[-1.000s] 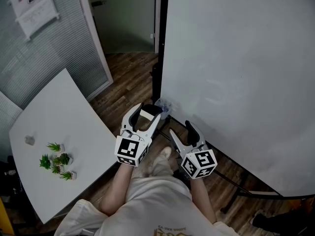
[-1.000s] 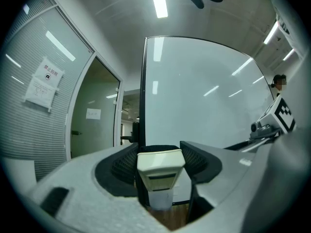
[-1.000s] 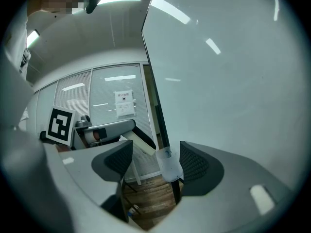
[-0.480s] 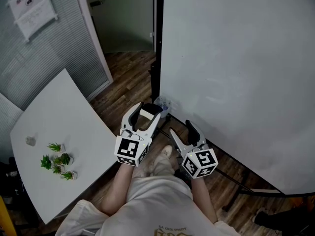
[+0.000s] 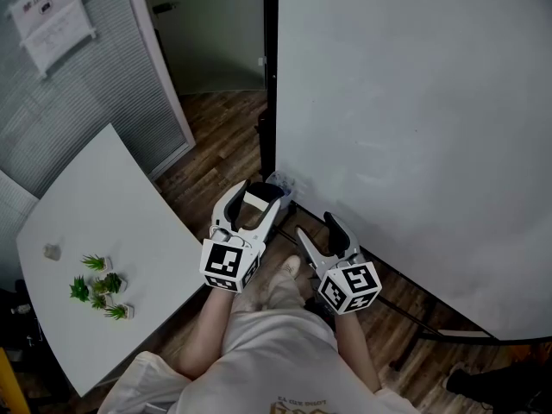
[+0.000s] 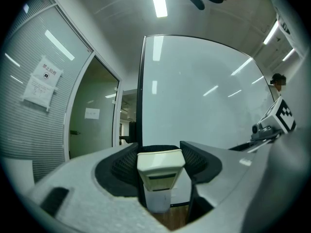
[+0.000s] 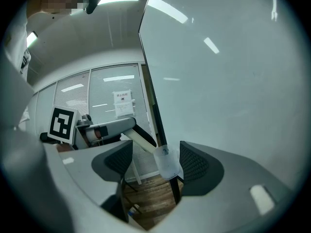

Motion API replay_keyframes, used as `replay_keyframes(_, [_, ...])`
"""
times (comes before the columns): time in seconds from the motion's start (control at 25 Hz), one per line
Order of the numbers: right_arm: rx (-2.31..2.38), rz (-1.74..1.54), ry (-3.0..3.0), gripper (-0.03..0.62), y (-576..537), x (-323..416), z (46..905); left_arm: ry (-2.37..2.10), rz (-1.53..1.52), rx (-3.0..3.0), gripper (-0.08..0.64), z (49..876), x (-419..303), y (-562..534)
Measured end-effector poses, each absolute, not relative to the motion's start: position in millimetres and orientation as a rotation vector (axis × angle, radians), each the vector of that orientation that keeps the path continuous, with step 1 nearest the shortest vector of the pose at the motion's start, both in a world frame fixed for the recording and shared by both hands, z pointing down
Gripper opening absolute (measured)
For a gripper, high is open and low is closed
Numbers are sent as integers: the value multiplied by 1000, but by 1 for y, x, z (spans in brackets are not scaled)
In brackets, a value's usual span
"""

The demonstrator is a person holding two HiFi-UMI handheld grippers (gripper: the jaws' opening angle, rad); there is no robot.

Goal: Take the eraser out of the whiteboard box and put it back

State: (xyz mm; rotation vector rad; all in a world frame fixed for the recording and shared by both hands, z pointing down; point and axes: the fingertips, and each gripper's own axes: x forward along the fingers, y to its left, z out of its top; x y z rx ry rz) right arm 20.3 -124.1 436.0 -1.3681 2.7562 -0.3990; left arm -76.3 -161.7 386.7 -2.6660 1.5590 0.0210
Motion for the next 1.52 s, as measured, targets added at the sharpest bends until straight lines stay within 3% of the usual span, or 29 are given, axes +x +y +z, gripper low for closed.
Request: replay_keyframes(1.52, [-1388,-464,2758,299,-152,31,452,1565,-32,-2724,267,413,-64,-195])
